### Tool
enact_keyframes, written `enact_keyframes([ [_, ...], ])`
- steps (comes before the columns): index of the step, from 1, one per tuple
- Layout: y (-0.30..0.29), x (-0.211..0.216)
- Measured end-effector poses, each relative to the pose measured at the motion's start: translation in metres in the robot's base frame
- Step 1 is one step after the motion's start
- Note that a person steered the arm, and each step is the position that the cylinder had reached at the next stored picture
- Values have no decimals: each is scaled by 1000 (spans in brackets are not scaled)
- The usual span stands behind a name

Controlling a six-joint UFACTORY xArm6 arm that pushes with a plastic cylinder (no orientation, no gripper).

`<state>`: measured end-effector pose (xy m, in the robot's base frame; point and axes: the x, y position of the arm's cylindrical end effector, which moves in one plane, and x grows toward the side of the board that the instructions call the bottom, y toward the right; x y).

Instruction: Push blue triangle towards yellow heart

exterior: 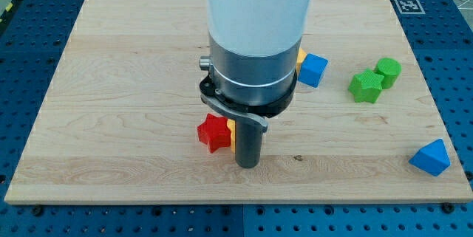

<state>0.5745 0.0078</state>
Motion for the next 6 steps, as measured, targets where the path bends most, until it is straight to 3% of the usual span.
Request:
enact_keyframes([
  [2,0,-1],
  [3,29,-4],
  [6,246,43],
])
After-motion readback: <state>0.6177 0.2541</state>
